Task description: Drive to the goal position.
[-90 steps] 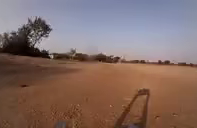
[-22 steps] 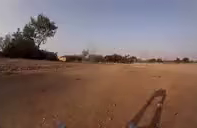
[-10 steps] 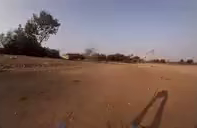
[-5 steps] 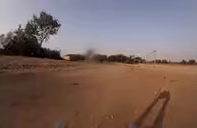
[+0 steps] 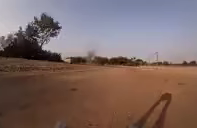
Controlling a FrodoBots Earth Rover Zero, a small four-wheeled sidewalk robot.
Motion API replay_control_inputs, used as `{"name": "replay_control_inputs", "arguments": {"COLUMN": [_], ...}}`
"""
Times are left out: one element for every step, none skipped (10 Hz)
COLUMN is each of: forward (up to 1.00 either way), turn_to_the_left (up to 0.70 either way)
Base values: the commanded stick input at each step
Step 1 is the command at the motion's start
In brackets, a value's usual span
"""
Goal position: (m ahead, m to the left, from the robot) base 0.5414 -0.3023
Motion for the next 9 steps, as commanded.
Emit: {"name": "replay_control_inputs", "arguments": {"forward": [0.64, 0.64, 0.64, 0.64, 0.64, 0.64, 0.64, 0.64, 0.64], "turn_to_the_left": [0.00, 0.00, 0.00, 0.00, 0.00, 0.00, 0.00, 0.00, 0.00]}}
